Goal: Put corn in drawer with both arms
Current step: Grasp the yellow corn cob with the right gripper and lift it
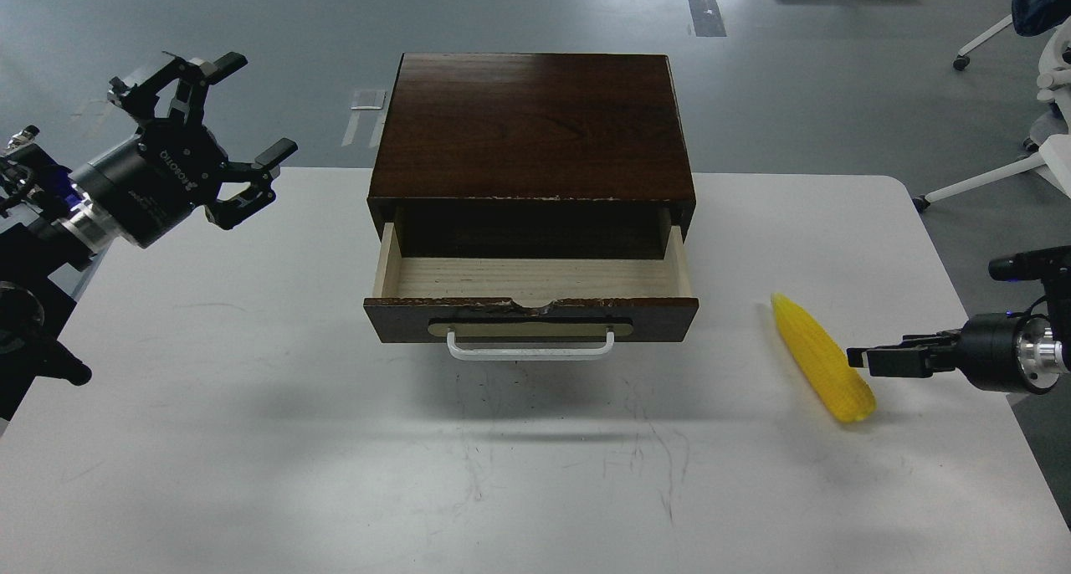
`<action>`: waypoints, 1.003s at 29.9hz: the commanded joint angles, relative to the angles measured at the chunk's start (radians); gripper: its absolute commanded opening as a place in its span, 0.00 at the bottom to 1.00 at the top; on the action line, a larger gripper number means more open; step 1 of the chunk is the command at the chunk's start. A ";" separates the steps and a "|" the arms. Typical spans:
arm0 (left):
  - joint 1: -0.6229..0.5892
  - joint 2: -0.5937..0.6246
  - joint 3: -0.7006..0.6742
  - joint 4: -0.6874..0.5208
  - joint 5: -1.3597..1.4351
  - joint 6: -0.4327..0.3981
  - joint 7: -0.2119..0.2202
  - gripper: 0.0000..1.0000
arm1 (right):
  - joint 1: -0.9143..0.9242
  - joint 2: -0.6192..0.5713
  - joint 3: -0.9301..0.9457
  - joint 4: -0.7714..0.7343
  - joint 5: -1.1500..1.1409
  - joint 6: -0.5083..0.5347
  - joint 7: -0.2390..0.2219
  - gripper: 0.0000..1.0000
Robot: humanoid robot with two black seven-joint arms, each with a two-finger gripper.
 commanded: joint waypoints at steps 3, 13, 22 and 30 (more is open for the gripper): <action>-0.001 -0.004 -0.001 -0.001 0.002 0.000 0.000 0.98 | -0.004 0.059 -0.003 -0.031 0.000 -0.005 0.000 0.98; 0.000 -0.018 -0.001 -0.001 0.009 0.000 0.000 0.98 | 0.009 0.124 -0.054 -0.074 0.001 -0.007 0.000 0.24; 0.000 -0.020 -0.001 -0.001 0.012 0.000 0.000 0.98 | 0.042 0.100 -0.066 -0.048 0.009 -0.009 0.000 0.00; 0.000 -0.037 -0.007 -0.001 0.012 0.000 0.000 0.98 | 0.401 -0.037 -0.091 0.133 0.017 0.017 0.000 0.02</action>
